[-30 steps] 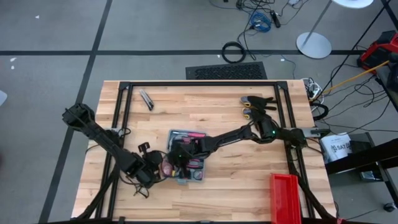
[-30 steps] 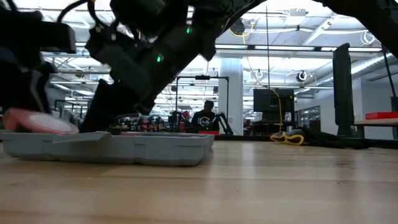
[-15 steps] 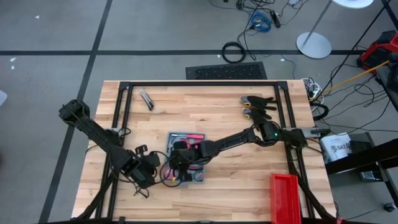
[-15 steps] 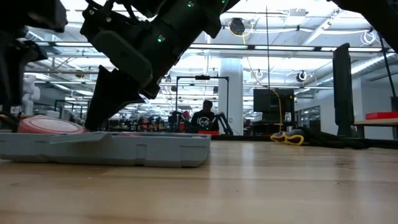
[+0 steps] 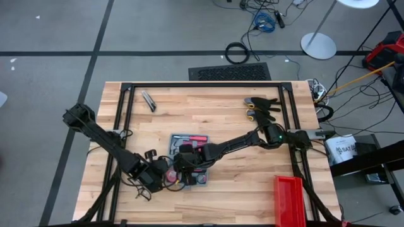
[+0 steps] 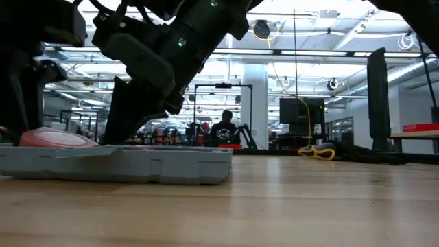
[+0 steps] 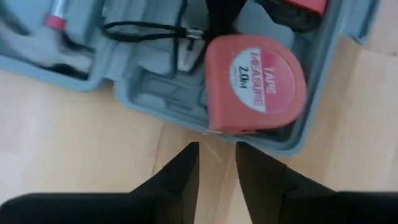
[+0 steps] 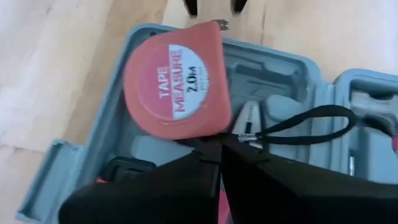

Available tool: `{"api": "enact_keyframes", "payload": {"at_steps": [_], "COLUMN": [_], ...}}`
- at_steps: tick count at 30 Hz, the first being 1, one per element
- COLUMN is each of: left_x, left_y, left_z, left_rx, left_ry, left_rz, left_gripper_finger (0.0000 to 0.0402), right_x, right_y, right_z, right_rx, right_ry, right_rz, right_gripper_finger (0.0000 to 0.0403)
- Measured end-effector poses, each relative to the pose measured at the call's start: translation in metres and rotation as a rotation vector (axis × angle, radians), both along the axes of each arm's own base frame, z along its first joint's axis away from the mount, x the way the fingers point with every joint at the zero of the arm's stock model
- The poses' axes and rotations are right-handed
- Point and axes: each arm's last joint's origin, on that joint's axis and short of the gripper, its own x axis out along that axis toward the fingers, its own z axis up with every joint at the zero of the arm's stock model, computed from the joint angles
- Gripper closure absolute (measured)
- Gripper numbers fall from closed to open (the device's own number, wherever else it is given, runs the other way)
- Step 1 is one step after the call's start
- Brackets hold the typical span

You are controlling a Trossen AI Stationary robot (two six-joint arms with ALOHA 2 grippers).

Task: Prefit tool cases
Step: Put the pink tape measure into the gray prefit tool case

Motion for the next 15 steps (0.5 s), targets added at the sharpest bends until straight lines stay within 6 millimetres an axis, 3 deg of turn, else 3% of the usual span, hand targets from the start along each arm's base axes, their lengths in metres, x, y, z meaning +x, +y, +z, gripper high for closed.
{"api": "enact_keyframes", "payload": {"at_steps": [9,15], "left_x": [0.0062,0.0098], "left_y": [-0.0041,0.0038], "left_z": [-0.0015,-0.0023], "left_rx": [-0.055,0.017], "left_ry": [-0.042,-0.071], "left_rz": [-0.018,0.005], "left_gripper_finger": [0.029,0.029], "right_x": [-0.0001,0.0023], "right_y": [0.0063,0.0102], "right_z": [-0.0021,-0.0061], "right_rx": [0.068,0.105], "right_ry": [0.007,-0.007], "right_rz": [0.014,0.052], "right_gripper_finger": [0.0403,0.0403]}}
